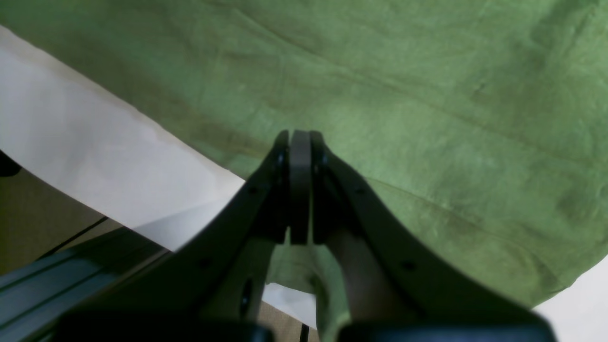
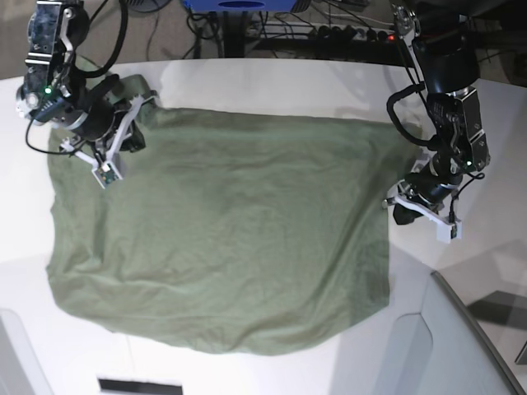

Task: Layout the t-shirt on the table in an organized manner, then fold the t-shirt properly
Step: 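Slide the left gripper along the shirt edge toward the hem and regrasp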

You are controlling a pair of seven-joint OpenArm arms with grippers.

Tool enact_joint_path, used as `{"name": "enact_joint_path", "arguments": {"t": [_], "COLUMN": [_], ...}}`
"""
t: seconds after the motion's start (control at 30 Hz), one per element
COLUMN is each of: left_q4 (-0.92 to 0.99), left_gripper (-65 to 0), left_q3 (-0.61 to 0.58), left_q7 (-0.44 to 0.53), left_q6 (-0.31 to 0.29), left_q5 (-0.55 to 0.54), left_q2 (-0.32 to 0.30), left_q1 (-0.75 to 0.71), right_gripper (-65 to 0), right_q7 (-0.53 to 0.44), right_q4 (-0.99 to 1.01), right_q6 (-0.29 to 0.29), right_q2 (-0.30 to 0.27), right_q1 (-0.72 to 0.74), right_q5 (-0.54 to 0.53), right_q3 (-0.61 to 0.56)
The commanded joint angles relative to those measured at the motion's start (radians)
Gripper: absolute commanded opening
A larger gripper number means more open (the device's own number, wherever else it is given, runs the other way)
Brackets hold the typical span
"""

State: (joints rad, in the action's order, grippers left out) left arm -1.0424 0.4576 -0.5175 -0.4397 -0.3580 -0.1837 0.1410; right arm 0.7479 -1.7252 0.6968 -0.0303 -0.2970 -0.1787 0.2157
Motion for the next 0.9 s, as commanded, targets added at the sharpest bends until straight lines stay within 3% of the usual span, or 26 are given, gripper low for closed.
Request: {"name": "enact_joint_path", "arguments": {"t": [0.0, 0.1, 0.23, 0.3, 0.87], "left_q4": [-0.002, 0.012, 0.023, 0.05, 0.301], "left_gripper": [-65.0, -65.0, -32.1, -23.7, -23.4], "left_q3": [0.003, 0.005, 0.04, 0.054, 0.048], "left_q7": [0.015, 0.015, 0.018, 0.02, 0.026], "left_q6": [-0.001, -0.001, -0.001, -0.001, 0.0], "left_q5": [-0.013, -0.014, -0.036, -0.069, -0.108], "left_q2": [-0.013, -0.01, -0.01, -0.012, -0.01], "left_q1": [0.029, 0.041, 0.041, 0.041, 0.162], "right_gripper": [-64.8, -64.8, -64.8, -64.8, -64.8], "right_q7": [-0.02, -0.02, -0.026, -0.026, -0.026], "right_q4": [-0.012, -0.012, -0.012, -0.011, -0.011], "right_q6": [0.001, 0.001, 0.001, 0.001, 0.001], "right_q2": [-0.004, -0.006, -0.007, -0.007, -0.007], "right_q1": [0.003, -0.009, -0.021, -0.021, -0.021], "right_q5": [-0.014, -0.014, -0.014, -0.014, -0.014], "right_q3": [0.003, 0.003, 0.003, 0.003, 0.003]}}
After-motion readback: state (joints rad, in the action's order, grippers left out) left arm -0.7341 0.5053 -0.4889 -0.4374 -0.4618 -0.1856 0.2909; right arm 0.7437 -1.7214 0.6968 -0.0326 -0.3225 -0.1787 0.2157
